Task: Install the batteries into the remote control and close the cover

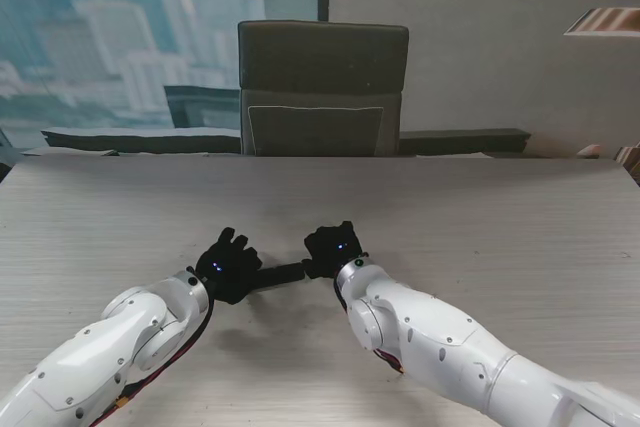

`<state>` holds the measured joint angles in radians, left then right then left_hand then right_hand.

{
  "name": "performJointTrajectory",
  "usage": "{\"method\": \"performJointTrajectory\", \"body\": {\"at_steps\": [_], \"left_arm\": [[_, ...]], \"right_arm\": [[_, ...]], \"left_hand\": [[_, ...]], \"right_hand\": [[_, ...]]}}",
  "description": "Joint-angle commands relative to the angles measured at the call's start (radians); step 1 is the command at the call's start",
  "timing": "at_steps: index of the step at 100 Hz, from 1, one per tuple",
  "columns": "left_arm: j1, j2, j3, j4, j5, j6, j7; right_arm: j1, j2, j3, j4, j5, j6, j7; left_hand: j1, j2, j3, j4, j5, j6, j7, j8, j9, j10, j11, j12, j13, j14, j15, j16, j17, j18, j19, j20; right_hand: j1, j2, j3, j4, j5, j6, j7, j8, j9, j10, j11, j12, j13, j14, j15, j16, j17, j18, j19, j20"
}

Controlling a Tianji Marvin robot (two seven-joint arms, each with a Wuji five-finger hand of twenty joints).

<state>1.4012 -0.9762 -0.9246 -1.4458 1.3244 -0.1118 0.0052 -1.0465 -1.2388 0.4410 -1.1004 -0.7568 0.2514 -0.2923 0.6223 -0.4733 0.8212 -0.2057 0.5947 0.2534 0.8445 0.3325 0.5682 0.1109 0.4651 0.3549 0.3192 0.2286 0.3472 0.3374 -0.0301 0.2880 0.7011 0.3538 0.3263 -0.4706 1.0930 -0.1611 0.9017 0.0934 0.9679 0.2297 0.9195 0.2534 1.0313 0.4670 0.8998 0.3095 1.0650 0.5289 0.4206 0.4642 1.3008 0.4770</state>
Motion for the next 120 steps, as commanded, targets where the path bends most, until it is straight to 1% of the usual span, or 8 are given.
{"method": "performJointTrajectory", "body": {"at_steps": [1,18,30,40,61,97,113,120], "left_arm": [[0.028,0.001,0.022,0.049,0.004,-0.005,-0.038],[0.028,0.000,0.022,0.050,0.003,-0.004,-0.038],[0.029,0.000,0.022,0.050,0.002,-0.003,-0.037],[0.028,0.000,0.022,0.051,0.001,-0.003,-0.036],[0.026,0.000,0.024,0.052,0.001,-0.005,-0.036],[0.024,0.001,0.026,0.053,0.000,-0.009,-0.038],[0.032,0.001,0.018,0.050,0.007,-0.005,-0.030],[0.036,0.001,0.014,0.047,0.015,-0.003,-0.022]], "right_arm": [[0.001,-0.015,-0.012,0.008,0.014,0.000,0.021],[0.021,-0.033,-0.041,0.034,0.035,0.001,0.030],[0.030,-0.039,-0.057,0.041,0.041,0.005,0.040],[0.035,-0.039,-0.066,0.041,0.039,0.005,0.049],[0.049,-0.053,-0.090,0.057,0.055,-0.017,0.059],[0.072,-0.083,-0.146,0.065,0.090,-0.095,0.097],[0.064,-0.070,-0.138,0.040,0.075,-0.090,0.096],[0.049,-0.053,-0.113,0.015,0.060,-0.071,0.089]], "left_hand": [[0.188,-0.040,-0.031,0.080,0.075,-0.305,0.138,0.043,-0.013,-0.011,-0.005,-0.002,-0.027,0.009,-0.011,-0.001,-0.015,0.014,0.001,0.000],[0.188,-0.040,-0.031,0.080,0.075,-0.309,0.138,0.043,-0.013,-0.011,-0.005,-0.002,-0.027,0.009,-0.010,-0.001,-0.015,0.013,0.001,0.000],[0.188,-0.040,-0.032,0.080,0.074,-0.302,0.137,0.043,-0.013,-0.011,-0.005,-0.002,-0.027,0.009,-0.010,-0.001,-0.015,0.014,0.001,0.000],[0.189,-0.040,-0.032,0.080,0.075,-0.305,0.138,0.043,-0.013,-0.010,-0.005,-0.002,-0.027,0.009,-0.011,-0.001,-0.015,0.014,0.001,0.000],[0.189,-0.039,-0.032,0.080,0.076,-0.308,0.139,0.044,-0.014,-0.011,-0.005,-0.002,-0.027,0.008,-0.010,-0.001,-0.015,0.014,0.001,0.000],[0.192,-0.039,-0.034,0.079,0.075,-0.305,0.140,0.044,-0.014,-0.012,-0.004,-0.002,-0.026,0.007,-0.010,-0.001,-0.015,0.014,0.001,0.000],[0.189,-0.036,-0.036,0.079,0.071,-0.312,0.138,0.043,-0.015,-0.011,-0.005,-0.002,-0.027,0.009,-0.010,-0.001,-0.015,0.014,0.001,0.000],[0.179,-0.035,-0.044,0.079,0.058,-0.314,0.128,0.039,-0.016,-0.010,-0.006,-0.002,-0.027,0.010,-0.010,0.000,-0.015,0.014,0.001,0.000]], "right_hand": [[0.005,0.035,-0.007,-0.013,0.039,-0.009,0.004,-0.015,0.036,0.012,-0.003,-0.011,0.022,0.028,0.023,-0.001,0.011,0.038,0.036,0.014],[0.020,-0.006,-0.003,-0.028,0.074,-0.034,0.018,-0.009,0.087,-0.005,0.001,-0.015,0.049,0.026,0.040,-0.002,0.033,0.039,0.047,0.018],[0.072,-0.117,0.030,-0.089,0.085,-0.064,0.095,-0.036,0.136,-0.018,0.011,-0.020,0.074,0.026,0.057,-0.008,0.047,0.044,0.052,0.020],[0.108,-0.189,0.051,-0.107,0.109,-0.083,0.151,-0.059,0.182,-0.026,0.021,-0.021,0.097,0.023,0.067,-0.012,0.065,0.048,0.057,0.021],[0.124,-0.212,0.070,-0.108,0.156,-0.097,0.183,-0.054,0.246,-0.036,0.030,-0.016,0.133,0.013,0.083,-0.014,0.089,0.052,0.064,0.021],[0.130,-0.227,0.092,-0.109,0.172,-0.090,0.198,-0.035,0.274,-0.045,0.036,-0.006,0.157,0.007,0.101,-0.019,0.100,0.055,0.067,0.020],[0.087,-0.208,0.075,-0.107,0.147,-0.082,0.164,-0.040,0.235,-0.032,0.016,-0.008,0.123,0.007,0.073,-0.032,0.073,0.052,0.048,0.012],[0.030,-0.186,0.051,-0.077,0.103,-0.059,0.093,-0.017,0.178,-0.022,-0.005,-0.011,0.081,0.007,0.033,-0.038,0.038,0.052,0.022,0.001]]}}
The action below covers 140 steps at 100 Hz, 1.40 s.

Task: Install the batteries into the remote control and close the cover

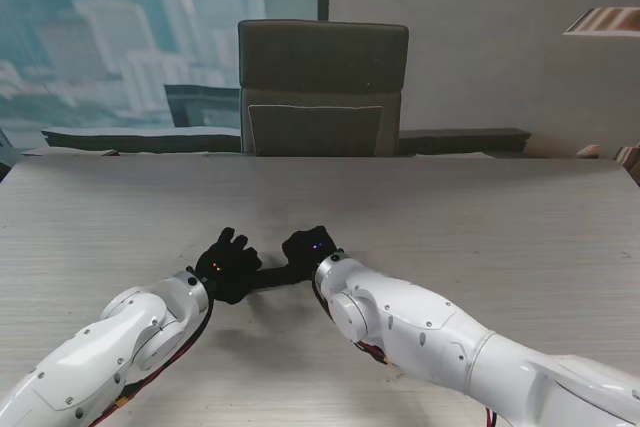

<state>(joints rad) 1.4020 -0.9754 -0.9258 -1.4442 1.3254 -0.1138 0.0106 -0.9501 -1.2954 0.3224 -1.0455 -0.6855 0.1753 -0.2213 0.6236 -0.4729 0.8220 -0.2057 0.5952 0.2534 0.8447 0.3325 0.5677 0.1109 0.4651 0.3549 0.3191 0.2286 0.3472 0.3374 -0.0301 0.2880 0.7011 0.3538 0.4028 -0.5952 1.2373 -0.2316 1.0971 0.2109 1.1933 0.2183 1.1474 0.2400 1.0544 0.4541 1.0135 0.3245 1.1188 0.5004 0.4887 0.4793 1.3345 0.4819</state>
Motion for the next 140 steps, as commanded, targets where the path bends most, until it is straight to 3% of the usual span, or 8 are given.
{"method": "performJointTrajectory", "body": {"at_steps": [1,11,30,59,98,111,125,140], "left_arm": [[0.036,0.000,0.014,0.045,0.015,-0.001,-0.026],[0.039,0.000,0.009,0.044,0.024,-0.001,-0.010],[0.052,0.000,-0.011,0.033,0.041,0.006,0.005],[0.084,0.001,-0.076,0.002,0.104,0.003,0.054],[0.152,-0.006,-0.197,-0.074,0.137,-0.028,0.123],[0.180,-0.015,-0.254,-0.123,0.114,-0.072,0.158],[0.209,-0.025,-0.314,-0.195,0.084,-0.120,0.127],[0.216,-0.046,-0.343,-0.226,-0.063,-0.158,0.086]], "right_arm": [[-0.050,0.006,0.010,-0.044,-0.014,0.007,0.016],[-0.082,0.039,0.063,-0.093,-0.047,0.029,0.003],[-0.155,0.093,0.180,-0.180,-0.112,0.038,-0.020],[-0.269,0.145,0.348,-0.278,-0.176,0.011,-0.020],[-0.461,0.198,0.603,-0.460,-0.286,-0.152,-0.003],[-0.516,0.200,0.689,-0.516,-0.250,-0.262,0.013],[-0.575,0.193,0.766,-0.590,-0.155,-0.309,0.053],[-0.635,0.190,0.844,-0.671,-0.006,-0.364,0.139]], "left_hand": [[0.177,-0.035,-0.044,0.079,0.058,-0.314,0.128,0.039,-0.016,-0.010,-0.006,-0.002,-0.026,0.010,-0.010,0.000,-0.015,0.014,0.001,0.000],[0.122,-0.030,-0.058,0.090,0.017,-0.291,0.066,0.021,-0.026,-0.004,-0.011,-0.005,-0.029,0.011,-0.012,0.000,-0.017,0.014,0.000,-0.001],[-0.092,0.144,-0.070,0.181,-0.079,-0.170,-0.214,0.034,-0.086,0.017,-0.034,-0.017,-0.056,0.011,-0.023,0.002,-0.031,0.012,-0.007,-0.005],[-0.138,0.136,-0.098,0.187,-0.208,-0.113,-0.398,-0.031,-0.192,0.040,-0.062,-0.032,-0.076,0.015,-0.034,0.004,-0.040,0.014,-0.014,-0.005],[-0.178,0.151,-0.120,0.184,-0.211,-0.110,-0.440,-0.054,-0.200,0.044,-0.066,-0.037,-0.072,0.023,-0.040,0.005,-0.039,0.018,-0.018,-0.005],[-0.174,0.182,-0.171,0.188,-0.194,-0.115,-0.448,-0.059,-0.181,0.049,-0.070,-0.042,-0.062,0.031,-0.043,0.004,-0.036,0.021,-0.021,-0.005],[-0.162,0.236,-0.278,0.200,-0.141,-0.139,-0.459,-0.066,-0.125,0.055,-0.101,-0.058,-0.021,0.032,-0.057,-0.001,-0.030,0.034,-0.034,-0.007],[-0.143,0.261,-0.355,0.212,-0.137,-0.139,-0.492,-0.074,-0.126,0.068,-0.130,-0.073,-0.021,0.043,-0.074,-0.004,-0.031,0.034,-0.042,-0.009]], "right_hand": [[-0.054,-0.057,-0.098,0.002,-0.098,-0.173,-0.149,0.006,-0.057,-0.006,-0.030,0.000,-0.039,-0.008,-0.027,-0.008,-0.035,0.037,-0.016,-0.006],[-0.123,-0.009,-0.125,0.110,-0.179,-0.136,-0.278,0.154,-0.126,0.008,-0.048,-0.012,-0.091,-0.008,-0.071,-0.001,-0.086,0.040,-0.057,-0.028],[-0.159,-0.001,-0.155,0.110,-0.322,-0.113,-0.309,0.159,-0.265,0.029,-0.070,-0.012,-0.185,-0.007,-0.128,-0.010,-0.143,0.034,-0.105,-0.050],[-0.173,0.010,-0.171,0.114,-0.440,-0.095,-0.312,0.147,-0.423,0.050,-0.092,-0.006,-0.255,-0.007,-0.183,-0.014,-0.188,0.025,-0.131,-0.064],[-0.193,-0.002,-0.187,0.110,-0.500,-0.096,-0.310,0.137,-0.482,0.042,-0.103,-0.006,-0.289,-0.025,-0.210,-0.014,-0.197,0.017,-0.140,-0.072],[-0.211,-0.041,-0.192,0.096,-0.545,-0.097,-0.329,0.125,-0.482,0.029,-0.122,-0.014,-0.294,-0.034,-0.242,-0.024,-0.201,0.013,-0.159,-0.084],[-0.259,-0.111,-0.207,0.069,-0.613,-0.082,-0.354,0.107,-0.520,0.030,-0.177,-0.034,-0.334,-0.028,-0.331,-0.057,-0.238,0.016,-0.231,-0.112],[-0.274,-0.162,-0.181,0.052,-0.704,-0.078,-0.376,0.093,-0.604,0.024,-0.231,-0.052,-0.397,-0.034,-0.463,-0.109,-0.264,0.002,-0.319,-0.116]]}}
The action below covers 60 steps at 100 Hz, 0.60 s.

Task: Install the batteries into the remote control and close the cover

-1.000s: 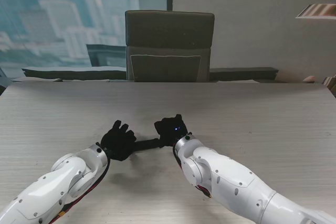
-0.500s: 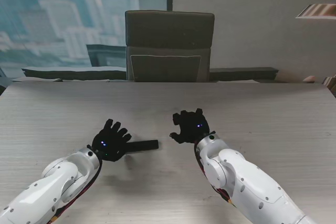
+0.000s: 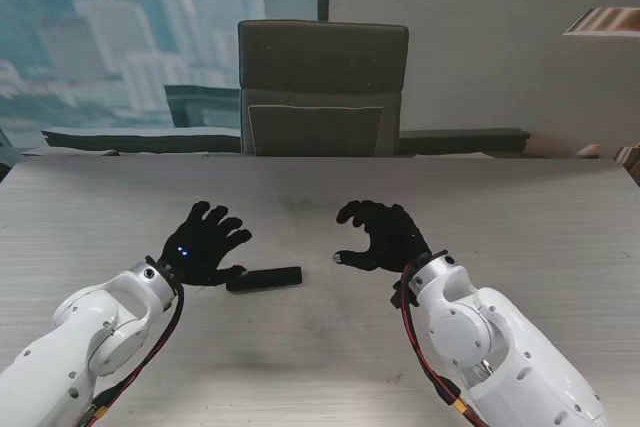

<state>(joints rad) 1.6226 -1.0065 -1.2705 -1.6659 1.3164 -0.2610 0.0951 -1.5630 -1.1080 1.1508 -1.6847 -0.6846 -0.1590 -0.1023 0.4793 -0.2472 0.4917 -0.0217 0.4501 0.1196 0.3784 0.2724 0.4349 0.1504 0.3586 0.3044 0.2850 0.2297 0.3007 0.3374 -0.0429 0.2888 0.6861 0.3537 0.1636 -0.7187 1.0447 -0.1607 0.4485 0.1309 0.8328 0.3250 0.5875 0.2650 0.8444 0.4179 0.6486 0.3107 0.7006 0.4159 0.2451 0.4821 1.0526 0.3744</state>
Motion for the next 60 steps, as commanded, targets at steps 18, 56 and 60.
{"method": "performJointTrajectory", "body": {"at_steps": [18,56,60], "left_arm": [[0.005,-0.047,-0.023,-0.007,-0.352,-0.077,-0.064],[0.090,-0.060,-0.131,-0.023,-0.953,-0.273,-0.268],[0.101,-0.059,-0.144,-0.025,-0.973,-0.295,-0.272]], "right_arm": [[-0.076,0.007,0.076,-0.084,0.117,-0.124,0.093],[-0.161,-0.007,0.104,-0.137,0.239,-0.226,0.063],[-0.175,-0.010,0.107,-0.144,0.243,-0.232,0.046]], "left_hand": [[0.001,0.021,-0.076,0.034,-0.001,0.013,-0.071,-0.023,-0.014,0.052,-0.052,-0.035,0.002,0.058,-0.039,-0.003,-0.018,0.033,-0.038,-0.010],[0.043,-0.072,-0.136,0.018,-0.044,0.050,-0.195,-0.032,-0.074,0.077,-0.128,-0.055,-0.028,0.076,-0.094,-0.009,0.000,0.037,-0.149,0.022],[0.046,-0.077,-0.138,0.017,-0.051,0.050,-0.203,-0.033,-0.077,0.076,-0.132,-0.057,-0.029,0.076,-0.097,-0.009,0.000,0.038,-0.154,0.025]], "right_hand": [[-0.069,-0.088,0.057,-0.035,-0.154,0.005,-0.016,-0.016,-0.107,-0.018,-0.045,-0.025,-0.058,-0.033,-0.109,-0.050,-0.033,-0.015,-0.117,0.010],[-0.164,-0.192,0.189,-0.075,-0.224,0.015,-0.007,-0.026,-0.140,-0.017,-0.051,-0.031,-0.058,-0.037,-0.138,-0.062,-0.014,-0.009,-0.254,0.046],[-0.166,-0.198,0.196,-0.078,-0.222,0.016,-0.006,-0.027,-0.138,-0.017,-0.051,-0.031,-0.055,-0.036,-0.140,-0.063,-0.006,-0.008,-0.272,0.051]]}}
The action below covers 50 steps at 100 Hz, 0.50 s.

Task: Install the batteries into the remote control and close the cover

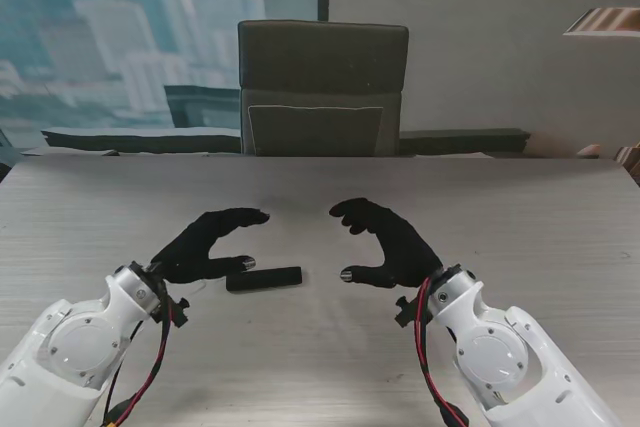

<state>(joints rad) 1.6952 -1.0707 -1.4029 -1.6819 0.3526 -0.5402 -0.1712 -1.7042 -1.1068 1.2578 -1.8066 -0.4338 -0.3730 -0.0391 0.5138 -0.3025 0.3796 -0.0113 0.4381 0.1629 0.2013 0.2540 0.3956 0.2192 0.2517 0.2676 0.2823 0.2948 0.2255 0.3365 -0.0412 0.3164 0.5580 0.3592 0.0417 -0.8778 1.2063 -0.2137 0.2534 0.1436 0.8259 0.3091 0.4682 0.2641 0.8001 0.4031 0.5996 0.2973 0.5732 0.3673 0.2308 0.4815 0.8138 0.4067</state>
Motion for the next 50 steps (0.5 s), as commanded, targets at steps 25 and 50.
{"method": "performJointTrajectory", "body": {"at_steps": [25,50], "left_arm": [[0.092,-0.002,-0.069,-0.031,-0.036,-0.098,0.031],[0.119,-0.016,-0.086,-0.052,0.036,-0.120,0.106]], "right_arm": [[-0.120,-0.028,0.039,-0.064,0.000,-0.046,-0.096],[-0.166,-0.033,0.067,-0.087,-0.034,-0.060,-0.134]], "left_hand": [[0.019,-0.039,-0.023,0.002,-0.029,0.008,-0.048,-0.012,-0.037,0.015,-0.038,-0.023,-0.021,0.014,-0.030,-0.006,0.007,0.017,-0.041,0.038],[0.015,-0.042,-0.019,0.001,-0.015,-0.002,-0.052,-0.007,-0.029,0.014,-0.042,-0.023,-0.024,0.014,-0.037,-0.008,0.004,0.020,-0.070,0.045]], "right_hand": [[-0.035,-0.037,0.032,-0.024,0.020,0.005,0.001,-0.015,0.016,-0.011,-0.002,-0.015,0.021,-0.026,0.017,-0.001,0.027,0.004,-0.045,0.040],[-0.026,-0.030,0.024,-0.023,0.046,0.013,-0.001,-0.017,0.048,-0.008,0.009,-0.010,0.037,-0.023,0.043,0.010,0.037,0.009,-0.040,0.062]]}}
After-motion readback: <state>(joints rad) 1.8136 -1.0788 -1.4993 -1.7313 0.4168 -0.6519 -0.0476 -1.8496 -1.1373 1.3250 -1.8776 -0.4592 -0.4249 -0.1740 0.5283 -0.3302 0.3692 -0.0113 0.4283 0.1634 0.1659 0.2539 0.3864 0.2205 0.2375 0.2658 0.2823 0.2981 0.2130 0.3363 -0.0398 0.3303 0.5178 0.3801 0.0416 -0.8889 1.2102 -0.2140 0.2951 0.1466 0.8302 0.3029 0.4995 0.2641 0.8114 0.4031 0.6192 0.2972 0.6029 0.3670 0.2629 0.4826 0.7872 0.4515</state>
